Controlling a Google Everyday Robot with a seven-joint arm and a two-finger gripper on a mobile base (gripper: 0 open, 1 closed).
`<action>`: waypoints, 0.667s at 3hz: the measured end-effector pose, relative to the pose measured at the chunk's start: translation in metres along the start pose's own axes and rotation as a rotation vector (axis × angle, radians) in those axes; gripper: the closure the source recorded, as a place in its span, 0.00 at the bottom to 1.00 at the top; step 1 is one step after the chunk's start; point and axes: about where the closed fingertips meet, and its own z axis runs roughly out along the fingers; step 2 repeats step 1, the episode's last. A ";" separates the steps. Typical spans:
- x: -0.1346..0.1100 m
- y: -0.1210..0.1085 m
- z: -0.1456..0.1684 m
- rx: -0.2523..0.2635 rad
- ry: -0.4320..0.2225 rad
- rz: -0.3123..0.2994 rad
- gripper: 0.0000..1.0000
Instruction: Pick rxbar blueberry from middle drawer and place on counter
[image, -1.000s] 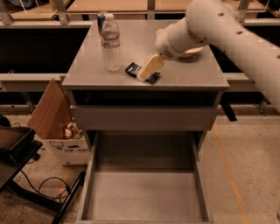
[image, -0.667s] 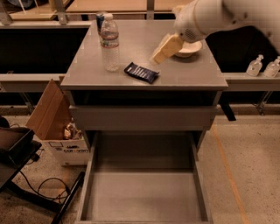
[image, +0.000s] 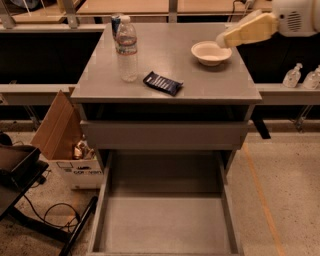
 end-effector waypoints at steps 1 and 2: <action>0.037 -0.036 -0.053 0.131 -0.066 0.175 0.00; 0.037 -0.036 -0.053 0.131 -0.066 0.175 0.00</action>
Offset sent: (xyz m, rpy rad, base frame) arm 0.0000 0.0000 0.0000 0.0000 0.0000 0.0000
